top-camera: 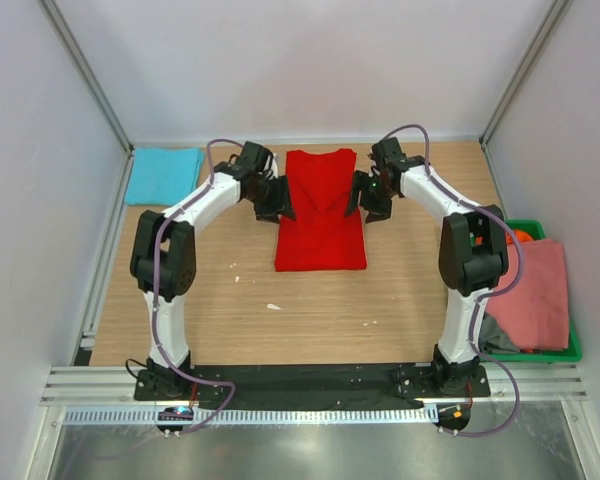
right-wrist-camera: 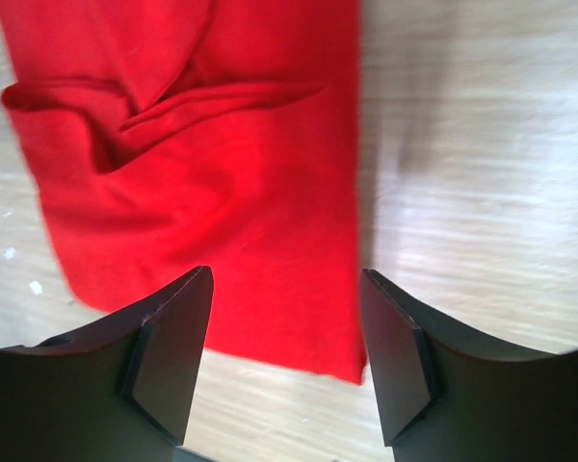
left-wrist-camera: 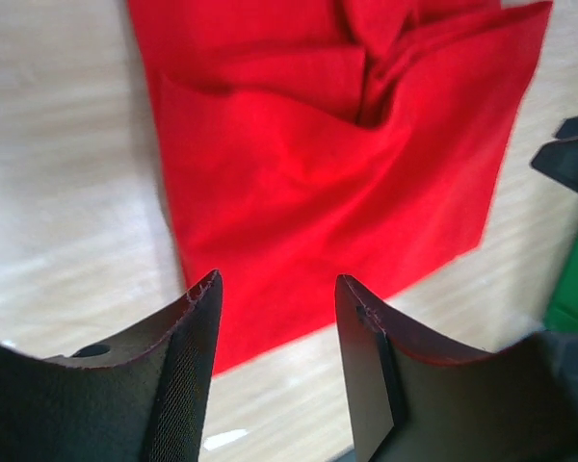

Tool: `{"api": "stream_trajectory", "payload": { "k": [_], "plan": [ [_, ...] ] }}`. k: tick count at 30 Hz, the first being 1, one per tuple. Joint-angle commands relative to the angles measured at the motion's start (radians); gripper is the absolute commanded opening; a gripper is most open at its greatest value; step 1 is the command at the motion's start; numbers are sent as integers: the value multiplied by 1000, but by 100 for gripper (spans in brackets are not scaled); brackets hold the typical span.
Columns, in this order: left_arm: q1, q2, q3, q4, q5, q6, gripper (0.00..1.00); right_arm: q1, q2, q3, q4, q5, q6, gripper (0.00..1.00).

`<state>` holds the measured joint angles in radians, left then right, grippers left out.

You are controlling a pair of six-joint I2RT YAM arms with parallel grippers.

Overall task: Fold and stack the t-shirts
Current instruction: Fold the tshirt

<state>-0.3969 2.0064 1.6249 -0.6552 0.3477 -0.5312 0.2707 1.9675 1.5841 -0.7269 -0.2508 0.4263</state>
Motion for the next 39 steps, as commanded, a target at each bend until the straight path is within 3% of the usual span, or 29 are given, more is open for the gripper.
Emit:
{"api": "stream_trajectory", "payload": {
  "k": [1, 5, 12, 19, 22, 25, 26, 27, 39],
  "plan": [
    [10, 37, 85, -4, -96, 152, 52, -8, 21, 60, 6, 103, -90, 68],
    [10, 107, 138, -23, -119, 177, 52, -8, 73, 106, 4, 101, -124, 65],
    [10, 206, 228, -11, -87, 171, 48, -10, 151, 191, 14, 67, -120, 48],
    [9, 241, 250, -11, -56, 160, 42, -11, 180, 206, 26, 54, -113, 45],
    [9, 253, 265, -15, -73, 155, 34, -11, 194, 223, 30, 53, -112, 40],
    [10, 264, 288, -27, -84, 149, 11, -19, 218, 252, 30, 42, -100, 29],
    [10, 262, 297, -29, -88, 146, 0, -22, 221, 267, 26, 42, -98, 6],
    [10, 258, 296, -29, -95, 143, 0, -24, 225, 275, 24, 44, -92, 1],
    [23, 215, 303, -27, -141, 145, 0, -42, 172, 275, -52, 114, -98, 1]
  ]
}}
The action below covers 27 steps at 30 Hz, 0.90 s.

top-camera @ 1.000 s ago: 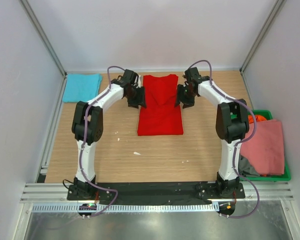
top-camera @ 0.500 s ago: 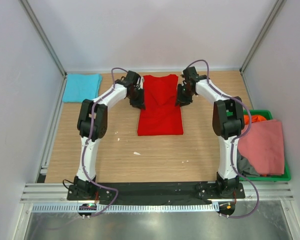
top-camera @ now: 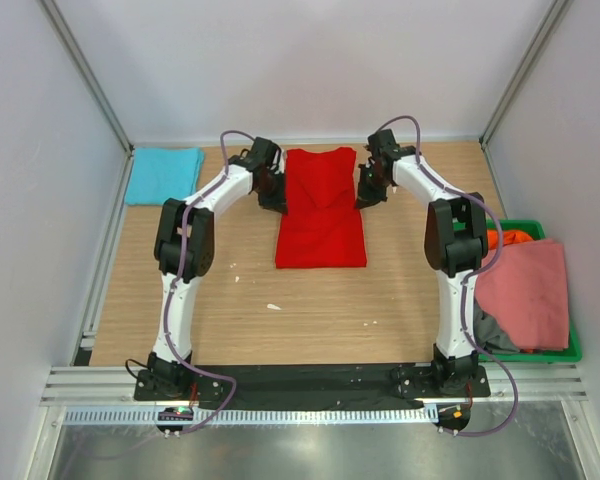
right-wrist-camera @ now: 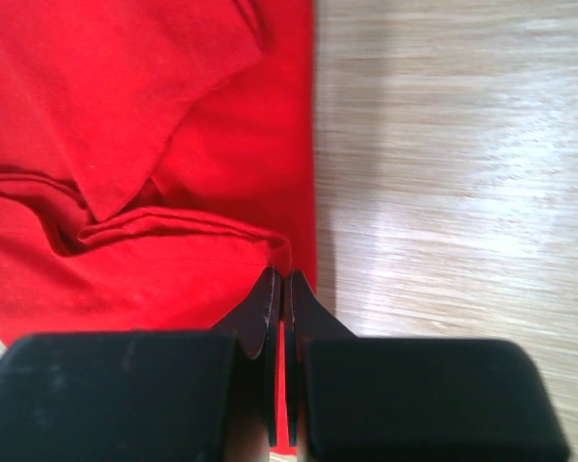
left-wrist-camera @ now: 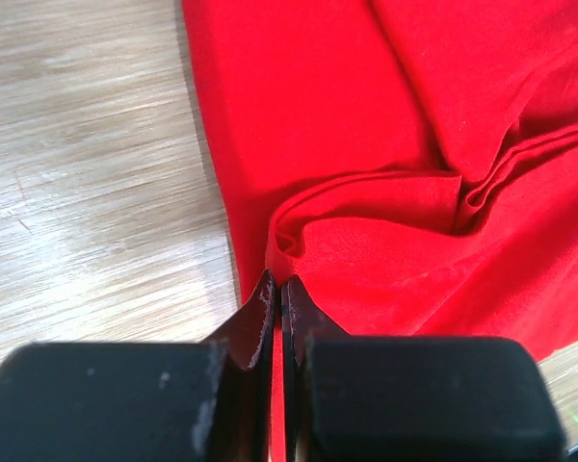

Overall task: Fold and stack the t-shirts
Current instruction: Fold the tshirt

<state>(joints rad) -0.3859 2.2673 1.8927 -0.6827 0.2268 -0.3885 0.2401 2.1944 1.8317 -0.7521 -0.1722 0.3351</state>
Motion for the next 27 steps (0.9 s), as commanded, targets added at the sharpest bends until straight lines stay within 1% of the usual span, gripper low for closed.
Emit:
{"api": "stream_trajectory", "payload": {
  "k": [1, 4, 7, 10, 16, 17, 19, 20, 22, 23, 25, 26, 27],
  "plan": [
    [12, -52, 31, 5, -20, 0, 0, -13, -64, 20, -27, 39, -8, 1],
    [12, -66, 17, 18, -26, -7, 0, -28, -102, -31, 19, 36, 10, 1],
    [13, -57, 25, 28, -35, -9, 0, -36, -98, -35, 31, 33, 21, 1],
    [13, -26, 66, 11, -24, -9, 0, -42, -59, 6, 19, 11, 16, 1],
    [13, 14, 91, -15, -38, -9, 1, -41, 22, 66, 4, -33, 15, 2],
    [13, 24, 104, -23, -56, -9, 10, -41, 31, 93, -6, -30, 15, 9],
    [13, 35, 124, -61, -76, -10, 12, -42, 45, 116, -19, -17, 5, 18],
    [13, 37, 141, -73, -92, -9, 18, -42, 53, 135, -24, -4, 1, 26],
    [15, 32, 149, -97, -127, -9, 29, -45, 53, 149, -39, 7, 1, 36],
    [16, 28, 149, -103, -141, -10, 42, -48, 51, 161, -50, 37, 10, 51],
    [15, 6, 146, -118, -159, -6, 56, -51, 44, 164, -88, 51, 12, 60],
    [16, -3, 141, -126, -159, -7, 59, -53, 35, 155, -98, 57, 12, 64],
    [16, -23, 138, -138, -149, -7, 59, -51, 12, 146, -124, 80, 13, 64]
  ]
}}
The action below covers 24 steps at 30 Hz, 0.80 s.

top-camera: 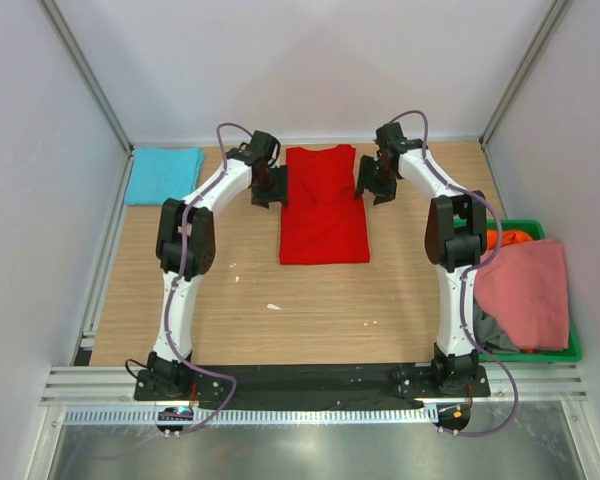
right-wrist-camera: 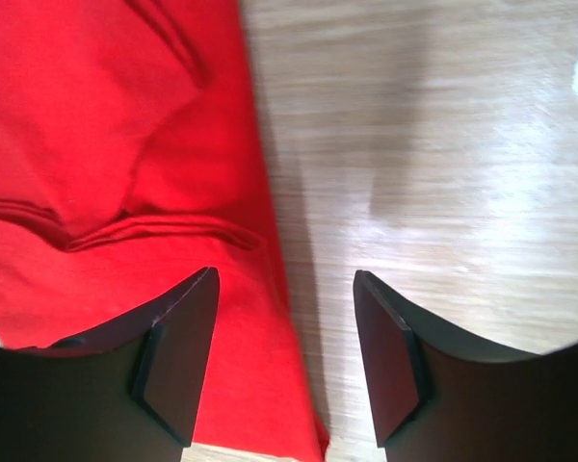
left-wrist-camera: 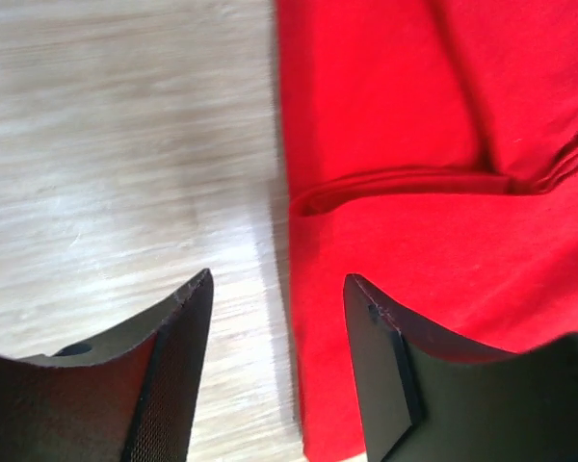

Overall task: Fold and stack the t-shirts
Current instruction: Fold the tshirt

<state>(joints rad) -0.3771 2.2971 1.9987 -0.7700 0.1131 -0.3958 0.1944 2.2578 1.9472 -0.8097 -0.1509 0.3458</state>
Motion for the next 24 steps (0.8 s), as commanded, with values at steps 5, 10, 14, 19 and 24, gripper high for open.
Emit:
{"api": "stream_trajectory", "payload": {
  "k": [5, 10, 14, 19, 24],
  "plan": [
    [-2, -185, -114, 20, 92, -49, 45, 23, -199, -109, -94, 110, 10, 66],
    [-25, -278, -322, 201, 330, -208, 19, 59, -311, -252, -34, -166, 100, 49],
    [-58, -278, -405, 255, 410, -258, 12, 94, -317, -368, 58, -379, 182, 22],
    [-60, -263, -494, 271, 398, -262, 8, 154, -231, -367, 34, -478, 156, 2],
    [-60, -245, -528, 278, 393, -255, 6, 165, -164, -392, 75, -518, 133, 1]
  ]
}}
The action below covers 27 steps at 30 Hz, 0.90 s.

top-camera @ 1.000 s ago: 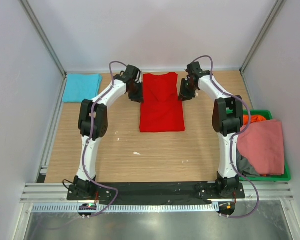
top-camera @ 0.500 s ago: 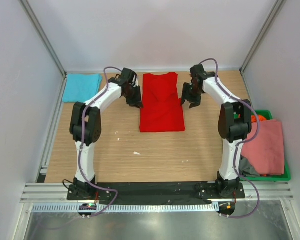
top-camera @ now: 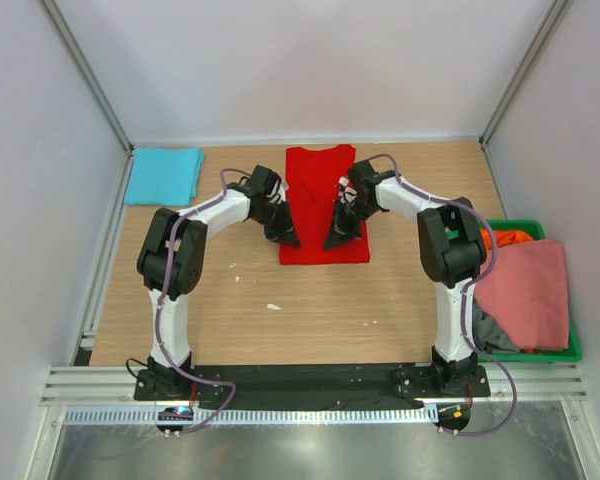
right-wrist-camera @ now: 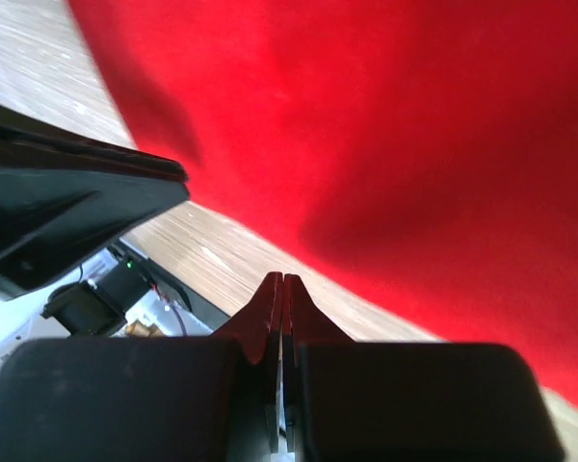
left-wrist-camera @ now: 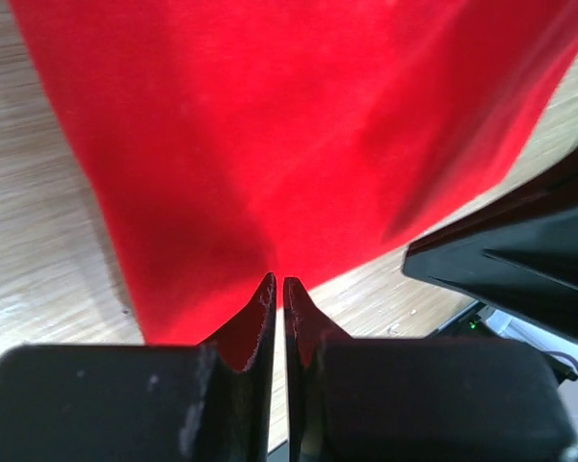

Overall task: Fold and stack the t-shirts
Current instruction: Fold the tshirt

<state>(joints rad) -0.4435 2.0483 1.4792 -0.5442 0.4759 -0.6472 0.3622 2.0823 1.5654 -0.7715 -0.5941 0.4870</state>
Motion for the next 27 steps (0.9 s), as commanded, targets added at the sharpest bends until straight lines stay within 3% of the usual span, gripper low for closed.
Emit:
{"api": "stream_trajectory", "payload": {
  "k": [1, 10, 21, 27],
  "plan": [
    [8, 3, -23, 52, 32, -3, 6, -3, 22, -14, 34, -75, -16, 1],
    [9, 22, -108, 52, -26, 44, 2, -51, 26, -116, -2, -39, -90, 1],
    [9, 9, -51, -56, -91, 130, 1, -147, -103, -225, -32, 76, -123, 1],
    [-4, -57, -77, -59, -51, 101, 11, -181, -142, -271, 0, 88, -116, 1]
  ]
}}
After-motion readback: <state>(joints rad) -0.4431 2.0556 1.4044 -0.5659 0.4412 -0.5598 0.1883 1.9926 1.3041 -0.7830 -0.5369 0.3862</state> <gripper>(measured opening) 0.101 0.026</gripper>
